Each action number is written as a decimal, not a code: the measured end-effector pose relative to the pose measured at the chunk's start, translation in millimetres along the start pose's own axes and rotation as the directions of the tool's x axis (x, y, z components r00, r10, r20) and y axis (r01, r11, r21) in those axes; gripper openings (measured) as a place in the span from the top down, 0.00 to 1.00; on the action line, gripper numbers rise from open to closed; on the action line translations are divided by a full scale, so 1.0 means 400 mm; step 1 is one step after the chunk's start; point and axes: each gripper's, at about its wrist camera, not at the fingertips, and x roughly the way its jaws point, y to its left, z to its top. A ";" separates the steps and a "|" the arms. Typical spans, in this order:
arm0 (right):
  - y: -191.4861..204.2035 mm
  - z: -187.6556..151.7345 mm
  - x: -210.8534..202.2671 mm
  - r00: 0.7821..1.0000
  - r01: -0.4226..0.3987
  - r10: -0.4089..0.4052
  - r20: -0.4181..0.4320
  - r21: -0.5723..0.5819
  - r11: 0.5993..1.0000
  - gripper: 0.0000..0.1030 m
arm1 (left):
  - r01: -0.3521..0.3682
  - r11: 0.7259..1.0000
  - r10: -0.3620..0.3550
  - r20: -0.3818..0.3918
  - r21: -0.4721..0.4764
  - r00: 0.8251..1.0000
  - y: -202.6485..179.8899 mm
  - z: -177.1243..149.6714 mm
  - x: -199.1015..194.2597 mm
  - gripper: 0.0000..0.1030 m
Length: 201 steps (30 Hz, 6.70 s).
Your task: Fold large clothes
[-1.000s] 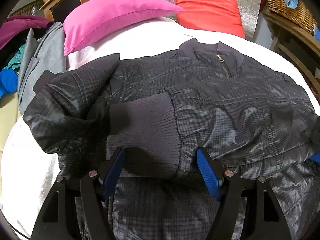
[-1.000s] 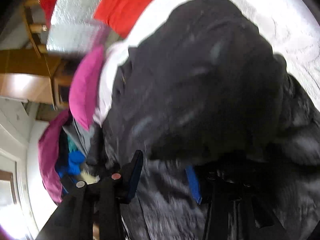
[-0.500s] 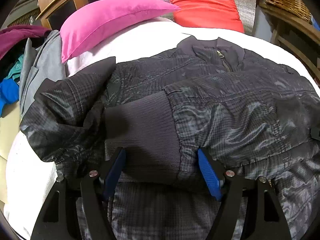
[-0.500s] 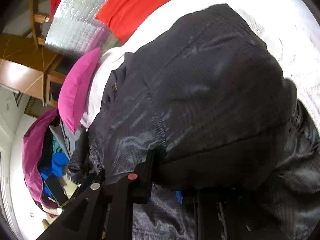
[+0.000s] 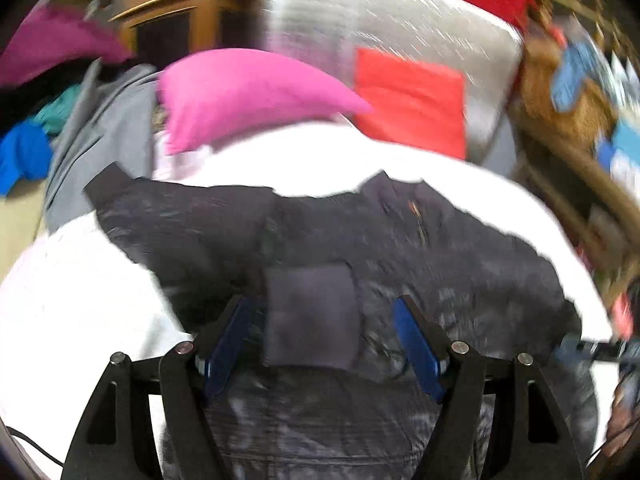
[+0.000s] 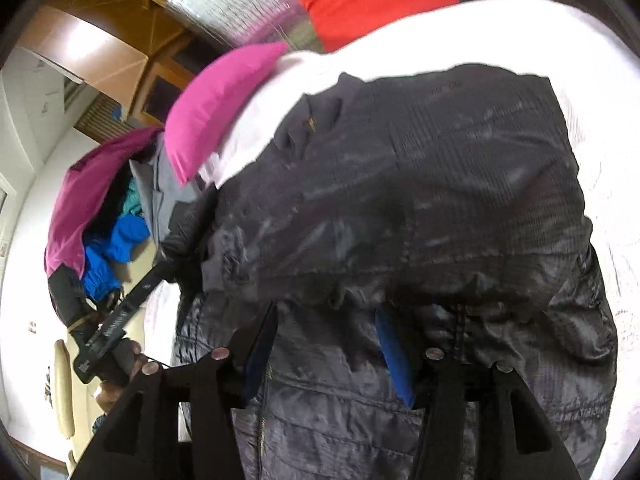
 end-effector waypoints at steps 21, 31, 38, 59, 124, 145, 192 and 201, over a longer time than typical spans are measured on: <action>-0.056 0.080 0.081 0.991 0.031 -0.049 0.125 0.145 0.989 0.48 | 0.188 0.729 -0.299 -0.060 -0.659 0.952 0.398 0.030 0.224 0.25; -0.053 0.068 0.116 0.992 0.083 -0.094 0.090 0.118 0.990 0.48 | 0.244 0.693 -0.303 0.033 -0.678 0.952 0.414 0.084 0.248 0.76; -0.054 0.068 0.119 0.991 0.091 -0.101 0.084 0.118 0.989 0.48 | 0.196 0.856 -0.198 0.047 -0.479 0.979 0.286 0.131 0.204 0.90; -0.081 0.055 0.101 0.998 0.035 -0.043 0.047 0.155 0.987 0.48 | 0.196 0.968 -0.227 -0.223 -0.155 0.948 -0.060 -0.062 0.196 0.46; -0.092 0.041 -0.090 0.945 0.050 -0.104 0.311 0.179 0.983 0.29 | 0.268 0.953 -0.268 -0.023 0.140 0.963 -0.229 -0.015 -0.068 0.25; 0.262 -0.043 0.182 0.893 0.439 -0.369 0.258 -0.316 0.841 0.18 | -0.170 0.973 0.137 -0.206 -0.153 0.969 0.031 -0.013 0.086 0.23; 0.115 -0.010 0.143 0.946 0.278 -0.225 0.235 -0.227 0.933 0.19 | 0.744 0.654 -0.755 -0.057 -0.138 0.653 -0.272 0.053 0.114 0.23; -0.002 0.037 0.114 0.954 0.183 -0.189 0.234 0.047 0.982 0.47 | 0.689 0.704 -0.703 -0.029 -0.173 0.711 -0.200 0.067 0.108 0.23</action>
